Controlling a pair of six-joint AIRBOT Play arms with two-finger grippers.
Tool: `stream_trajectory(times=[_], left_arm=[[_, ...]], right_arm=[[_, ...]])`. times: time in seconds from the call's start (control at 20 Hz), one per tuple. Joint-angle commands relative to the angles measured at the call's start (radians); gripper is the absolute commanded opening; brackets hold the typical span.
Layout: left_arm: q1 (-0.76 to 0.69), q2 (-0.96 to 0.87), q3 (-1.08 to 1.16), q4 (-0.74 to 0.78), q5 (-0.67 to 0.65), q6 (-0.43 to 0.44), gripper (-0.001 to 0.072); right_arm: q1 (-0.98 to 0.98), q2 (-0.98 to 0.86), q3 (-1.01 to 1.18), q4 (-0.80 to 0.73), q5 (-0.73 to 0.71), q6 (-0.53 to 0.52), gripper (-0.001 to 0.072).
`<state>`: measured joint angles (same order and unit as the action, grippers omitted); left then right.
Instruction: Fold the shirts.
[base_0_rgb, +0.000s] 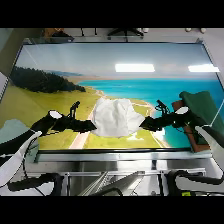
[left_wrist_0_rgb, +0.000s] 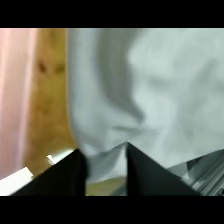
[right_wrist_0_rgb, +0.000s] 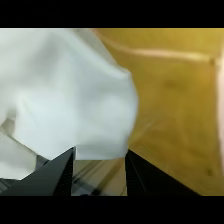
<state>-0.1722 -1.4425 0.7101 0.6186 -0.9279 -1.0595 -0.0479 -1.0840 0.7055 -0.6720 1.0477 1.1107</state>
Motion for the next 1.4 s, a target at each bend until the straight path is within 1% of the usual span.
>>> stream_trajectory(times=[0.0, 0.05, 0.1, 0.15, 0.25, 0.35, 0.4, 0.55, 0.65, 0.75, 0.9, 1.05, 1.15, 1.25, 1.35], left_arm=[[-0.003, -0.038, 0.032, -0.044, 0.002, 0.041, 0.0008], [-0.003, -0.037, 0.043, -0.044, -0.005, 0.047, 0.0015], [0.002, -0.026, 0.058, -0.044, -0.019, 0.045, 0.0013], [0.015, -0.004, 0.078, -0.043, -0.044, 0.045, 0.0011], [0.064, 0.085, 0.146, -0.042, -0.123, 0.032, 0.0010], [0.135, 0.210, 0.252, -0.027, -0.222, -0.017, 0.0010], [0.168, 0.275, 0.324, -0.003, -0.273, -0.052, 0.0010], [0.242, 0.444, 0.578, 0.091, -0.383, -0.137, 0.0010], [0.269, 0.520, 0.735, 0.095, -0.422, -0.159, 0.0010], [0.275, 0.593, 0.852, 0.097, -0.432, -0.172, 0.0010], [0.275, 0.681, 0.960, 0.108, -0.435, -0.172, 0.0010], [0.275, 0.715, 0.994, 0.195, -0.440, -0.173, 0.0010], [0.275, 0.703, 0.930, 0.252, -0.439, -0.172, 0.0011], [0.273, 0.640, 0.817, 0.250, -0.441, -0.159, 0.0011], [0.240, 0.539, 0.690, 0.254, -0.414, -0.109, 0.0011]], right_arm=[[0.002, -0.048, 0.000, 0.116, -0.034, -0.098, 0.0325], [0.001, -0.050, 0.002, 0.151, -0.031, -0.139, 0.0058], [-0.002, -0.048, 0.015, 0.179, -0.016, -0.163, 0.0021], [-0.009, -0.044, 0.048, 0.179, 0.019, -0.170, 0.0021], [-0.059, -0.018, 0.168, 0.178, 0.145, -0.168, 0.0021], [-0.140, 0.036, 0.357, 0.180, 0.264, -0.126, 0.0020], [-0.177, 0.066, 0.458, 0.180, 0.300, -0.108, 0.0020], [-0.256, 0.158, 0.789, 0.180, 0.343, -0.085, 0.0019], [-0.268, 0.204, 0.978, 0.179, 0.346, -0.076, 0.0019], [-0.268, 0.246, 1.112, 0.180, 0.345, -0.063, 0.0019], [-0.268, 0.299, 1.211, 0.178, 0.344, -0.064, 0.0019], [-0.268, 0.307, 1.223, 0.173, 0.333, -0.067, 0.0019], [-0.268, 0.249, 1.220, 0.168, 0.343, -0.066, 0.0020], [-0.256, 0.146, 1.195, 0.168, 0.361, -0.063, 0.0020], [-0.208, 0.025, 1.124, 0.158, 0.376, -0.064, 0.0020]])
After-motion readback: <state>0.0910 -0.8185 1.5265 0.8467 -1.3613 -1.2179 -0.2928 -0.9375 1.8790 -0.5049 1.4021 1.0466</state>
